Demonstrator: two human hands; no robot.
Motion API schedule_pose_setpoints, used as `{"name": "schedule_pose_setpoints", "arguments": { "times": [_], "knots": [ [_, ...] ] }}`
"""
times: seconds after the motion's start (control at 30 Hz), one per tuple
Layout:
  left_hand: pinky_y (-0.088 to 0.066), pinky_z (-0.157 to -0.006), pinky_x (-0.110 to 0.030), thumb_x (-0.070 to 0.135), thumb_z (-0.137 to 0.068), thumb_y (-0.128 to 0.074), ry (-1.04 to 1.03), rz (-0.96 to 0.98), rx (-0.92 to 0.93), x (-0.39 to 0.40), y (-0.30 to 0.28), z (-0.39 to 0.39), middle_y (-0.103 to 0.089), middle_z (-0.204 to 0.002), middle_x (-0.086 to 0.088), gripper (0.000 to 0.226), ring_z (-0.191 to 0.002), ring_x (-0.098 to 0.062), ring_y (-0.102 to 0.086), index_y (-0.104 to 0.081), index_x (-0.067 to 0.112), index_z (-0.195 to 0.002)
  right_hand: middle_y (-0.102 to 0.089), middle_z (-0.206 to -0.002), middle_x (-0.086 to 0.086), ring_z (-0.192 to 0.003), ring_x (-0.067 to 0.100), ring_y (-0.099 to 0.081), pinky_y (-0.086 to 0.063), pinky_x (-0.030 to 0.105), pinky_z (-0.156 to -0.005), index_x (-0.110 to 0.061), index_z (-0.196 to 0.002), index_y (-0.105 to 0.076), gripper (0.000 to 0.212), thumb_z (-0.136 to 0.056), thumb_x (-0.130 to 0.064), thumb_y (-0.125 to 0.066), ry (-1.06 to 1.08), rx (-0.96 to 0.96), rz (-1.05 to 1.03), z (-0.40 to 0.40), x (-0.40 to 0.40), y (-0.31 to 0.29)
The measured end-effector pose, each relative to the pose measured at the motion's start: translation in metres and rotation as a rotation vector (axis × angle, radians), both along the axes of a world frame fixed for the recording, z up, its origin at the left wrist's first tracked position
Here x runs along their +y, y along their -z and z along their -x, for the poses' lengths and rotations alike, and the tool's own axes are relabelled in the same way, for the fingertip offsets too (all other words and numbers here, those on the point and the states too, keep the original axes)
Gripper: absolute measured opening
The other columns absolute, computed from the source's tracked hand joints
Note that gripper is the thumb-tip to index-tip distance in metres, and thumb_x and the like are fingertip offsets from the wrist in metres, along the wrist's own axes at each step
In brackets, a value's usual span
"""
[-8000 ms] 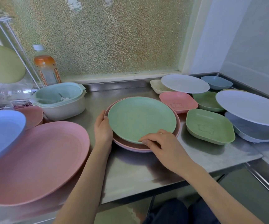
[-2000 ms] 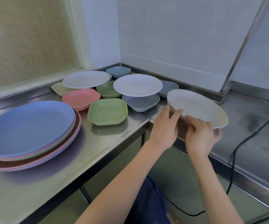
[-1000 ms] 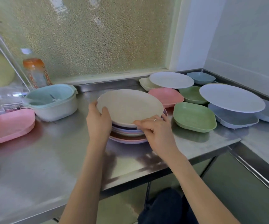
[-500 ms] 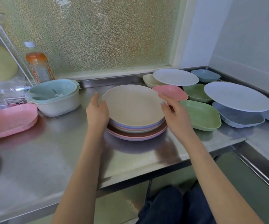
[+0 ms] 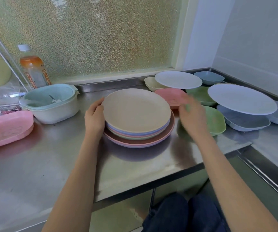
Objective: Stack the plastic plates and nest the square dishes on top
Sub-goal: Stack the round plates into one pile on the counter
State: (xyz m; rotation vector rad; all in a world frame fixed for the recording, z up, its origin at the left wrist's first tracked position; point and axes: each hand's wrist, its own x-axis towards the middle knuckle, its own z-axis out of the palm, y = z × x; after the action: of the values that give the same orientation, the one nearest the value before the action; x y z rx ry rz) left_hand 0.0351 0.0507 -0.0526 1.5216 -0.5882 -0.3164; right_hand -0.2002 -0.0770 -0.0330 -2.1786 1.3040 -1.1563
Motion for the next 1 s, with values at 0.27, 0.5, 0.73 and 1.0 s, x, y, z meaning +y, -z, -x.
{"name": "schedule_pose_setpoints", "arguments": {
  "times": [0.27,0.5,0.73,1.0],
  "knots": [
    [-0.045,-0.078,-0.006,0.005,-0.092,-0.042,0.03,0.151,0.097,-0.005,0.011,-0.001,-0.061,-0.117,-0.001,0.036,-0.106,-0.01,-0.055,-0.058,0.008,-0.125,-0.063,-0.116,0.025,-0.109,0.044,-0.052,-0.033,0.052,-0.105,-0.003,-0.123,-0.057,0.031,-0.095,-0.013,-0.046,0.357,0.341,-0.015,0.081,-0.082,0.016],
    [-0.043,-0.087,-0.016,0.006,-0.092,-0.042,0.044,0.18,0.116,-0.006,0.014,-0.004,-0.061,-0.118,-0.002,0.038,-0.109,-0.012,-0.056,-0.057,0.008,-0.126,-0.062,-0.119,0.021,-0.111,0.041,-0.051,-0.039,0.044,-0.09,-0.007,-0.123,-0.059,0.032,-0.093,-0.015,-0.051,0.423,0.371,0.003,0.086,-0.097,0.012],
    [-0.041,-0.091,-0.02,0.006,-0.09,-0.044,0.033,0.193,0.132,-0.007,0.015,-0.005,-0.063,-0.119,-0.004,0.038,-0.111,-0.014,-0.057,-0.058,0.008,-0.125,-0.063,-0.101,0.029,-0.102,0.044,-0.048,-0.038,0.045,-0.079,-0.001,-0.109,-0.066,0.025,-0.088,-0.004,-0.055,0.424,0.471,0.089,0.086,-0.103,0.013],
    [-0.043,-0.088,-0.019,0.005,-0.089,-0.043,0.032,0.204,0.124,-0.008,0.015,-0.006,-0.064,-0.116,-0.004,0.038,-0.107,-0.013,-0.058,-0.06,0.012,-0.122,-0.065,-0.084,0.025,-0.081,0.042,-0.053,-0.038,0.043,-0.068,0.0,-0.094,-0.066,0.024,-0.079,0.006,-0.049,0.321,0.186,0.536,0.059,-0.073,-0.006]
  ]
}}
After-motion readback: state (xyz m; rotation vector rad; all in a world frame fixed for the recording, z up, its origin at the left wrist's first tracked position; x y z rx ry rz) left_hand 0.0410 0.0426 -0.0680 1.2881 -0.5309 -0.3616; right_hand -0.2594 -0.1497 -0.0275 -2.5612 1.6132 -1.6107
